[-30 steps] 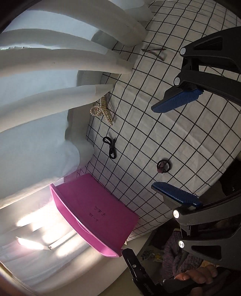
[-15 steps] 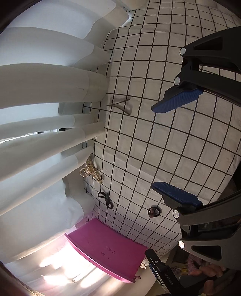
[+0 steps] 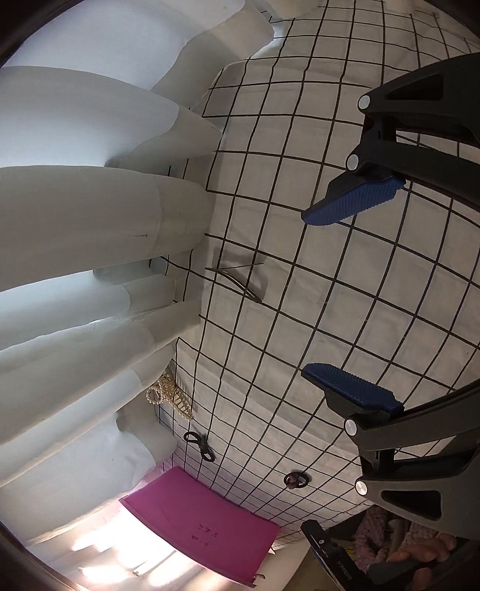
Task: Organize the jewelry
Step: 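Grasp the black-and-pink hair tie with the left tool while the right tool grasps the brown hairpin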
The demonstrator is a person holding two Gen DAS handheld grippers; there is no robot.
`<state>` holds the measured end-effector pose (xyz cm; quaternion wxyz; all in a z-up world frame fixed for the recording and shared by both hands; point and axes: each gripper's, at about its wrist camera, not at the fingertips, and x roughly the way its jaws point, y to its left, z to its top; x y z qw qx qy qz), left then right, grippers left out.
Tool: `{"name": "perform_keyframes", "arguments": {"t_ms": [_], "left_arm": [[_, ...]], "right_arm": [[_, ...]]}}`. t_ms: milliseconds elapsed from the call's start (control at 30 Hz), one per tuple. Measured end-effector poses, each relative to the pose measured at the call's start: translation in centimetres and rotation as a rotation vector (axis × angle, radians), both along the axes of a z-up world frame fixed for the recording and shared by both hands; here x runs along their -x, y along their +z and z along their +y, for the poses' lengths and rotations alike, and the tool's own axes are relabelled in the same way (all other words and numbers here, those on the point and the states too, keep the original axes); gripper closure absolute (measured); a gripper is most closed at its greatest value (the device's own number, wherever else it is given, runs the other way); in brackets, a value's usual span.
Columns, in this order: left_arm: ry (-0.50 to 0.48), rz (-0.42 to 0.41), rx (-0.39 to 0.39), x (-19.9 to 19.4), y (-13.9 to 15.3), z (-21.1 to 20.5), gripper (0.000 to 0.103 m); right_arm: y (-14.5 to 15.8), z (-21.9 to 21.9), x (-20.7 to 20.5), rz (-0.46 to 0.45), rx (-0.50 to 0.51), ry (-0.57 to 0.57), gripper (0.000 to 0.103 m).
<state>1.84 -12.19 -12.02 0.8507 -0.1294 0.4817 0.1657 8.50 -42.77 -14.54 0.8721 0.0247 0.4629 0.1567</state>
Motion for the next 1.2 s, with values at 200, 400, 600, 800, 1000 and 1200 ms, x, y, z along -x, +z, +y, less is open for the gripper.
{"name": "perform_keyframes", "arguments": {"t_ms": [200,400,600,800,1000,1200], "left_arm": [[0.107,0.018,-0.009,1.4,-0.7,-0.4,0.007],[0.109,0.006,-0.044,0.6,-1.6,-0.1,0.007],[0.09,-0.018,-0.056,-1.8,-3.4,0.0,0.007],[0.059,-0.018,-0.075,-3.7,-5.1,-0.2,0.007],[0.048,-0.015,-0.071,-4.5,-6.3,-0.1,0.007],[0.057,-0.02,-0.059,-5.0,-7.0,0.5,0.007]], "right_arm": [[-0.6,0.1,-1.3,-0.012,0.004,0.086,0.029],[-1.6,0.7,-2.3,-0.005,0.017,0.091,0.029],[-2.4,1.2,-3.0,-0.034,0.04,0.076,0.029],[-3.7,1.3,-4.8,-0.028,0.051,0.034,0.029],[-5.1,1.5,-6.6,-0.016,0.084,-0.005,0.029],[-5.8,2.0,-7.4,-0.029,0.119,-0.021,0.029]]}}
